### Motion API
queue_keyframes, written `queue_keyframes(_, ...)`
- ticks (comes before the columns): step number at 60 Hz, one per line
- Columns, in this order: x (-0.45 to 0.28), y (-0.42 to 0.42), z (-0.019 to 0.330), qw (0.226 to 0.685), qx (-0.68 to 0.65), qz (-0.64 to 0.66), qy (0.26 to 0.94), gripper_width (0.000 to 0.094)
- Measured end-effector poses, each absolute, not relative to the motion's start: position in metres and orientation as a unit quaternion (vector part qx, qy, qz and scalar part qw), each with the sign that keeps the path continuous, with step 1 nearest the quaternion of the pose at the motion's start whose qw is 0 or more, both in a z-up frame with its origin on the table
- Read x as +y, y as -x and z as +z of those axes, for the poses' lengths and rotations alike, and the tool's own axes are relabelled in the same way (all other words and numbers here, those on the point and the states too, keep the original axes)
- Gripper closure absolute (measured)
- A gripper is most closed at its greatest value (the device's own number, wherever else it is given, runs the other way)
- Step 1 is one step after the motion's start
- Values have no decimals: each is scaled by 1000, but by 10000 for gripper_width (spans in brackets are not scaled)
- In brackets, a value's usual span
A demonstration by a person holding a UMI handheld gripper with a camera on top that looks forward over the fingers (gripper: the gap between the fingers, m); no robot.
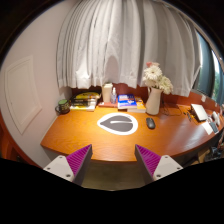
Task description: Arrange mouse
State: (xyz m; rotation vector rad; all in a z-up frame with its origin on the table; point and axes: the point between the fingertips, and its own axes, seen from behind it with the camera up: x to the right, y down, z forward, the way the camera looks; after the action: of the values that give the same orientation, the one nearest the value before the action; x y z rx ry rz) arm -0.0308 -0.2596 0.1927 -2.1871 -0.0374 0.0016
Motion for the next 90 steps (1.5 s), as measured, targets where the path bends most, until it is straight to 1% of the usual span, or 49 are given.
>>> queue_keyframes(6, -263, -3, 132, 422, -1, -12, 906, 73)
queue_keyframes(13, -255, -57, 86, 397, 24, -34, 917, 73)
queue_keyframes(23, -205, -131, 46, 386, 50, -60, 919, 75)
queue_keyframes(36, -90, -187, 8, 380, 47, -62, 922, 72)
queue_keyframes(46, -5, -212, -6, 376, 49, -53, 924, 72)
queue_keyframes(53, 41, -223, -11, 374, 46, -46, 925, 116)
queue_keyframes(56, 52, -221, -14, 379, 45, -37, 924, 183)
queue_keyframes(61, 64, -218, -15, 376, 47, -19, 925, 334)
queue_keyframes(64, 68, -218, -15, 380, 42, -23, 924, 447)
queue_keyframes(66, 69, -218, -15, 382, 36, -24, 923, 450)
queue_keyframes(67, 70, -218, -15, 384, 36, -25, 922, 469)
queue_keyframes(71, 69, -218, -15, 381, 34, -32, 923, 492)
queue_keyframes(72, 69, -218, -15, 381, 34, -32, 924, 517)
queue_keyframes(75, 69, -218, -15, 378, 41, -32, 924, 545)
queue_keyframes(76, 69, -217, -15, 377, 43, -32, 925, 574)
queue_keyframes(77, 70, -218, -15, 377, 44, -32, 924, 575)
queue_keyframes(78, 69, -217, -16, 375, 45, -32, 926, 600)
queue_keyframes(83, 66, -218, -12, 366, 50, -32, 929, 610)
queue_keyframes(87, 66, -218, 5, 376, 60, -35, 924, 609)
queue_keyframes(90, 64, -218, 30, 391, 63, -38, 917, 607)
